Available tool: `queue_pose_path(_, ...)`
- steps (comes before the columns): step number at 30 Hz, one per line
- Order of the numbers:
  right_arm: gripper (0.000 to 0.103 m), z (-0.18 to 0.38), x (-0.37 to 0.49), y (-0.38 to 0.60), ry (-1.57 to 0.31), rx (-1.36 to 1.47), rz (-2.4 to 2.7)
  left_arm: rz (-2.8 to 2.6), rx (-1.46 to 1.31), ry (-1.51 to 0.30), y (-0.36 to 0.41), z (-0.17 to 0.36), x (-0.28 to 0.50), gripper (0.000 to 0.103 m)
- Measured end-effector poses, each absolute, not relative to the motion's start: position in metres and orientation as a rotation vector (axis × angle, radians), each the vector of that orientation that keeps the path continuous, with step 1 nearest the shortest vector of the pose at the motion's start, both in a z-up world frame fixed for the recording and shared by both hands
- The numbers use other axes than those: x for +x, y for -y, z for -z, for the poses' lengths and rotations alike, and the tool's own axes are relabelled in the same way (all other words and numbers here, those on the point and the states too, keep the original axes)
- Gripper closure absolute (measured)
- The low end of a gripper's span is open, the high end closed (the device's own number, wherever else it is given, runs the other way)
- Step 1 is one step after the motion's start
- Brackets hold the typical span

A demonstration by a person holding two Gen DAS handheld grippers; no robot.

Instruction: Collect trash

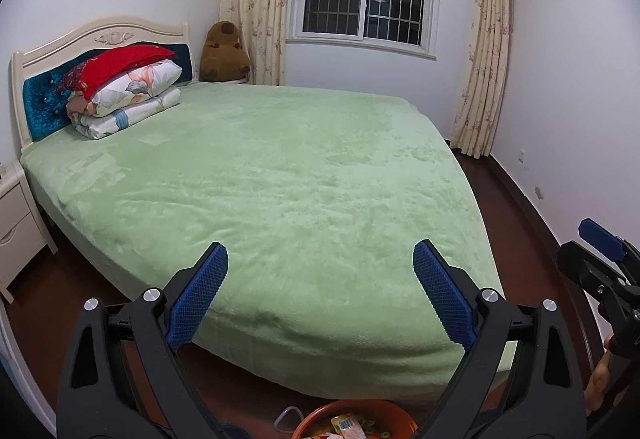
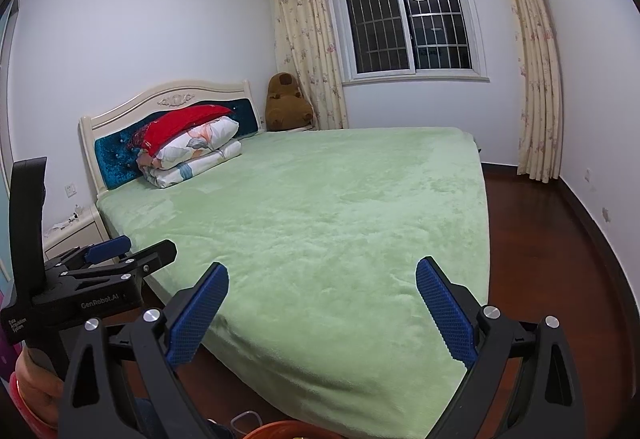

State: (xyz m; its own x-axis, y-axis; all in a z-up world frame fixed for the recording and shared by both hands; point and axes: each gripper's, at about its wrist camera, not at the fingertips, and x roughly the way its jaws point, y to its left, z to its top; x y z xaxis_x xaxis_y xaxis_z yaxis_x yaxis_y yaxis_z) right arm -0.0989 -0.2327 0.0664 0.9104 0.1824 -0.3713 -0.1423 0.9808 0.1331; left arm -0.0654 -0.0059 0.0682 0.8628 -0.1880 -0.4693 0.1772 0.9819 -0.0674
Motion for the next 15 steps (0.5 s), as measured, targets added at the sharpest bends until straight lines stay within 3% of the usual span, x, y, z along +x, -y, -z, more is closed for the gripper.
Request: queue_pose_path(15,0.01,-0.0604,-0.0949,0.2378,-0.41,0.121,-0.17,0.202,-0.01,-0.506,0.0075,-0.0661,-0.0605,0.012)
